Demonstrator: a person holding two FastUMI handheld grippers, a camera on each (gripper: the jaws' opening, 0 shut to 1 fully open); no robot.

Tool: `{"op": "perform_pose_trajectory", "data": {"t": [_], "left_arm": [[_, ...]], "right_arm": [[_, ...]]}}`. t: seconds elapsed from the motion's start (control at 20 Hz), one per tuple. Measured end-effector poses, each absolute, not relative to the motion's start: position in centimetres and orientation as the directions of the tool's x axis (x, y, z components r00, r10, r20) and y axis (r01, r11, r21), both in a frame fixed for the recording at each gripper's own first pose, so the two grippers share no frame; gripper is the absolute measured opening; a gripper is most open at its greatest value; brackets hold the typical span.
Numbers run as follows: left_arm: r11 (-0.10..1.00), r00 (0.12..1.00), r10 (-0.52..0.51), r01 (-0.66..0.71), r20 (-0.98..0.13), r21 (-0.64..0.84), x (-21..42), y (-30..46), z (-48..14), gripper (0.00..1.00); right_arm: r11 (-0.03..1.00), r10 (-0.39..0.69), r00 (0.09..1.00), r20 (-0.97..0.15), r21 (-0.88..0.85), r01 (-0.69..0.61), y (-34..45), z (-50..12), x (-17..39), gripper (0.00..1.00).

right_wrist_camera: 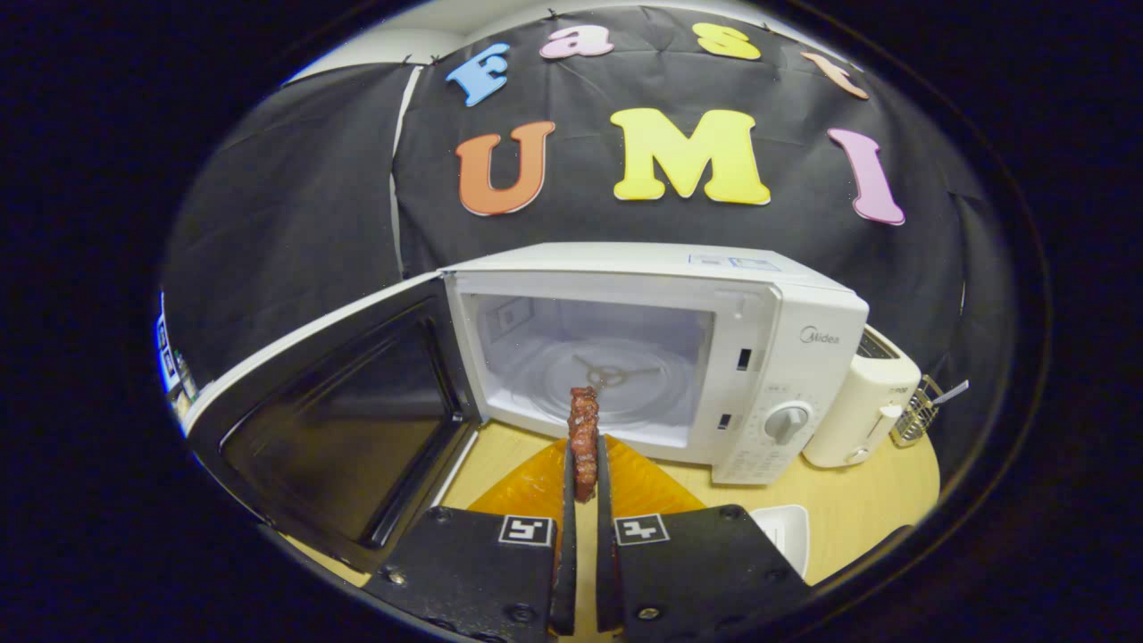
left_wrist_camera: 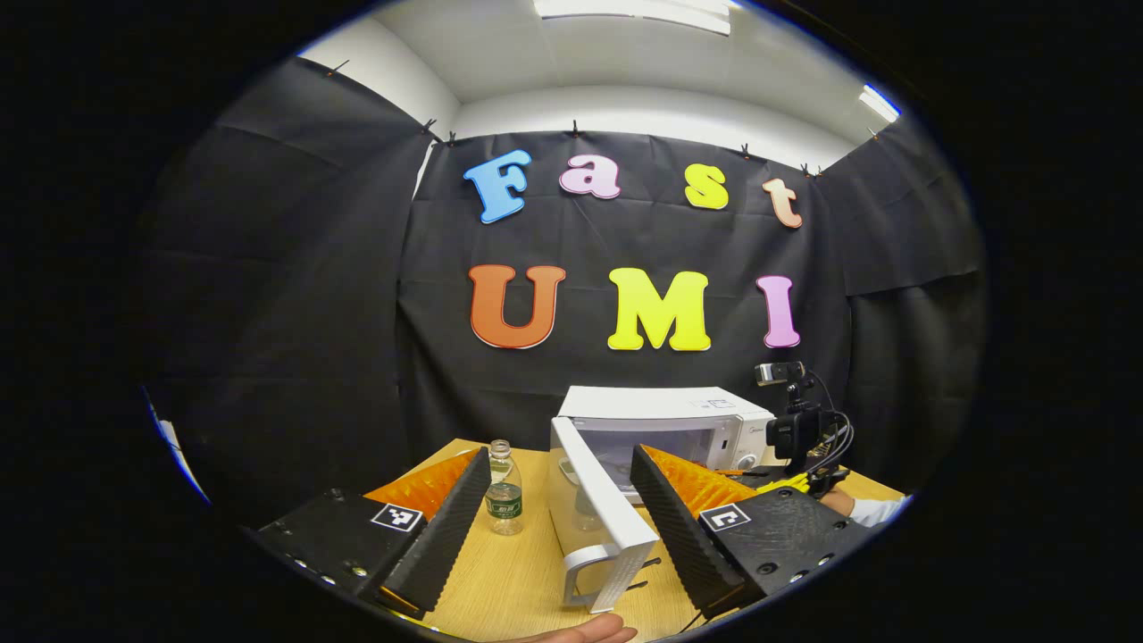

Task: Open the microwave oven with the left hand, put the food in, and close the microwave oven.

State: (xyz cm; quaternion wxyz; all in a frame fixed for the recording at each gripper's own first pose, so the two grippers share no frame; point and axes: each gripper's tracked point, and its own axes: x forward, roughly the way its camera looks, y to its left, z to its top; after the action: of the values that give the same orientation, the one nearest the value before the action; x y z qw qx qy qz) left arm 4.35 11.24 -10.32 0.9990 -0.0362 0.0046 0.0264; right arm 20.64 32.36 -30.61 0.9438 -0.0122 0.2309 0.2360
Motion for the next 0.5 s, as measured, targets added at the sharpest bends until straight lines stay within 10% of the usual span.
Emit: {"op": "perform_pose_trajectory", "data": {"t": [0.5], "left_arm": [[0.99,0.991,0.125,-0.127,-0.042,-0.052,4.2,14.6,-11.9,0.95]], "right_arm": [[0.864,0.435,0.823,-0.364,0.426,-0.269,38.1,-34.1,29.4,0.12]]}}
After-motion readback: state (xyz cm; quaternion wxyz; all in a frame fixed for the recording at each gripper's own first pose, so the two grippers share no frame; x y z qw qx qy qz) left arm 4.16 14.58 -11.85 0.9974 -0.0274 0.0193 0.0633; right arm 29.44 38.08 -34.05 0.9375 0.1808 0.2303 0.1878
